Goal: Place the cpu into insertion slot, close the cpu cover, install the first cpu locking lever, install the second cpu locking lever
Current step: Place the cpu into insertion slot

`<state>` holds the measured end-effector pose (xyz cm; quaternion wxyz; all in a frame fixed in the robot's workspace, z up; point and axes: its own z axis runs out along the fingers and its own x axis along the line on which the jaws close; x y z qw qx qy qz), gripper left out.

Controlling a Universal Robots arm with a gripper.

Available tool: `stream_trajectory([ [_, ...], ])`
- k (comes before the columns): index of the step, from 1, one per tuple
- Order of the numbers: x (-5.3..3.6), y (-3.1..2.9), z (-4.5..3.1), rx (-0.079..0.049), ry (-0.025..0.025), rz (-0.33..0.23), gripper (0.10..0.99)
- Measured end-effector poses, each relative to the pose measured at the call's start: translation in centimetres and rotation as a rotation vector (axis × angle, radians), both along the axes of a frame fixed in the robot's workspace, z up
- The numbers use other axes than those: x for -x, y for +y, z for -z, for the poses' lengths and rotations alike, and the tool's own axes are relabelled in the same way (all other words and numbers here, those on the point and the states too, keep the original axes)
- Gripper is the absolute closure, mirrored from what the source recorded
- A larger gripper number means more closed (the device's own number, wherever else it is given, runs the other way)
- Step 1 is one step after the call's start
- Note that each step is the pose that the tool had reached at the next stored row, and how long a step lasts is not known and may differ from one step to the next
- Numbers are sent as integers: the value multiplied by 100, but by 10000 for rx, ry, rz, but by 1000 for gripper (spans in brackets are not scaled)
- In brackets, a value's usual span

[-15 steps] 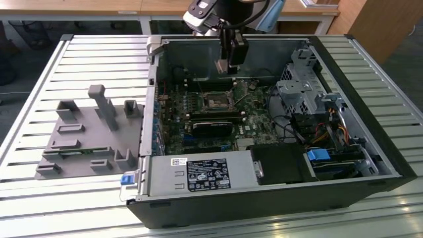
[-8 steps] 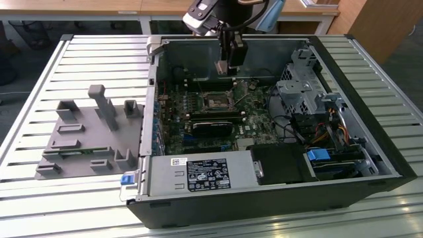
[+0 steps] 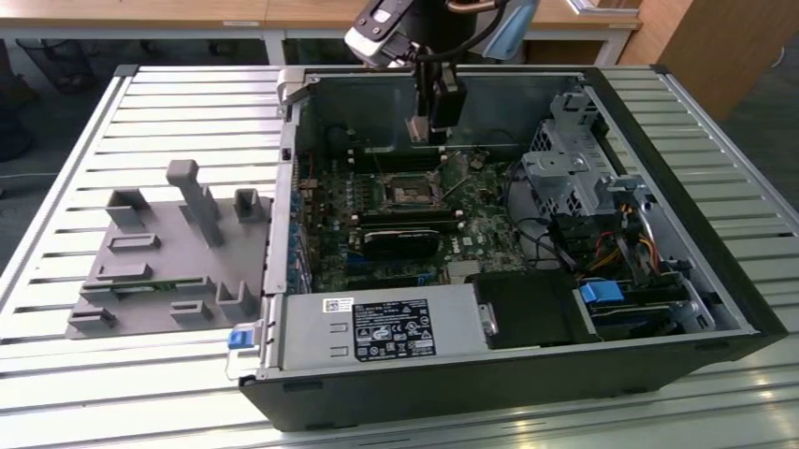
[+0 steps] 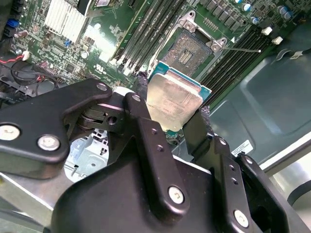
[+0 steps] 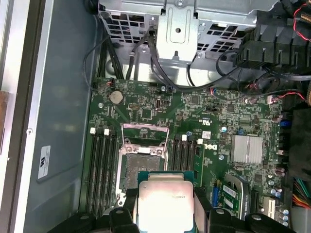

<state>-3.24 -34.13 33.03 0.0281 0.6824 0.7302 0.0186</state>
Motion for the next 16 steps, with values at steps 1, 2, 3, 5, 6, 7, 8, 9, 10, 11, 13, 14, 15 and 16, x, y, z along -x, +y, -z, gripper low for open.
stream_trajectory([
  [1, 0, 0, 4, 1, 1, 15, 545],
  [2, 0, 0, 8, 1, 0, 33, 545],
  [3, 0, 1, 13, 1, 0, 53, 545],
  [5, 0, 2, 22, 3, 1, 100, 545],
  [6, 0, 3, 27, 3, 0, 125, 545],
  [7, 1, 6, 32, 7, 1, 152, 545],
  [8, 0, 10, 37, 10, 0, 175, 545],
  [9, 0, 15, 42, 16, 0, 203, 545],
  [10, 0, 19, 46, 26, 0, 236, 545],
  [11, 0, 23, 50, 34, 1, 274, 545],
  [13, 0, 32, 59, 41, 0, 340, 545],
  [14, 0, 36, 63, 42, 0, 364, 545],
  [15, 0, 38, 68, 40, -1, 388, 545],
  [16, 0, 41, 72, 42, 0, 409, 545],
])
